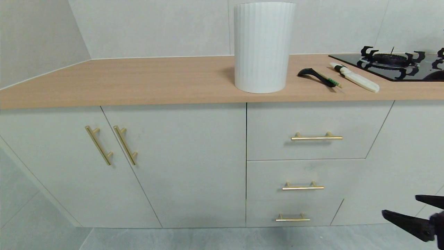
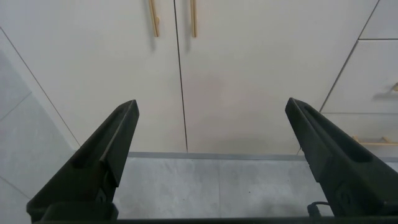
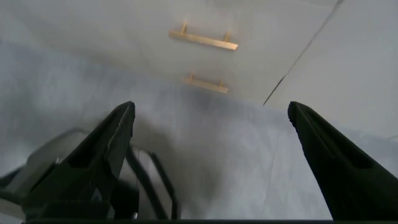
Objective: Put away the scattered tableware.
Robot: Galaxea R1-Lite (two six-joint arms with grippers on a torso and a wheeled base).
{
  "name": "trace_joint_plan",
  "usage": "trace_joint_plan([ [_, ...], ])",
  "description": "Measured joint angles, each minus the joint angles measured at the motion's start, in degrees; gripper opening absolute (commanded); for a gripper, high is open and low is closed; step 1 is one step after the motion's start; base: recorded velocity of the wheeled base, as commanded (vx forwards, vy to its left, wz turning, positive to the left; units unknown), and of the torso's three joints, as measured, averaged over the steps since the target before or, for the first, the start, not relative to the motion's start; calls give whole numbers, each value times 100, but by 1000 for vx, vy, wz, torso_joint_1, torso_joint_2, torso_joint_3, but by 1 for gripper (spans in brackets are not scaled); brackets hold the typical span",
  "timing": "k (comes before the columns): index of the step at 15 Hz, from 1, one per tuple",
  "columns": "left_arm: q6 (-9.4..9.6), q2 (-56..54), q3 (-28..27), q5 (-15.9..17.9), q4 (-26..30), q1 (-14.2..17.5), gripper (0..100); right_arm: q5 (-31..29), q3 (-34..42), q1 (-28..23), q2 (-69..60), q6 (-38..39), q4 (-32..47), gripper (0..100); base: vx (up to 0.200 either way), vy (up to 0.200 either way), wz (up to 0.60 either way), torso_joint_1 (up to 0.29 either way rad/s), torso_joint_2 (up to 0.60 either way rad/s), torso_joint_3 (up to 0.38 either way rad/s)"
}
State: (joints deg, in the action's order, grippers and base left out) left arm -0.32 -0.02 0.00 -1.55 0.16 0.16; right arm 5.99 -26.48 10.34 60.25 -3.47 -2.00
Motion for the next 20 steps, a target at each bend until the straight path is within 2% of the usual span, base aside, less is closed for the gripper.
trace_joint_plan([
  [7,-1,0,0,-1,0,0,100,-121,-660,187,2690,83,-1368,100,0,0,0,0,0,0],
  [9,0,0,0,0,0,0,100,-332,-736,233,3324,187,-1871,100,0,0,0,0,0,0],
  [14,2,0,0,-1,0,0,100,-877,-789,697,4229,845,-2403,100,0,0,0,0,0,0],
  [16,0,0,0,-1,0,0,100,-1123,-778,777,4452,916,-2682,100,0,0,0,0,0,0],
  [20,0,0,0,0,0,0,100,-1234,-773,809,4935,1207,-3355,100,0,0,0,0,0,0],
])
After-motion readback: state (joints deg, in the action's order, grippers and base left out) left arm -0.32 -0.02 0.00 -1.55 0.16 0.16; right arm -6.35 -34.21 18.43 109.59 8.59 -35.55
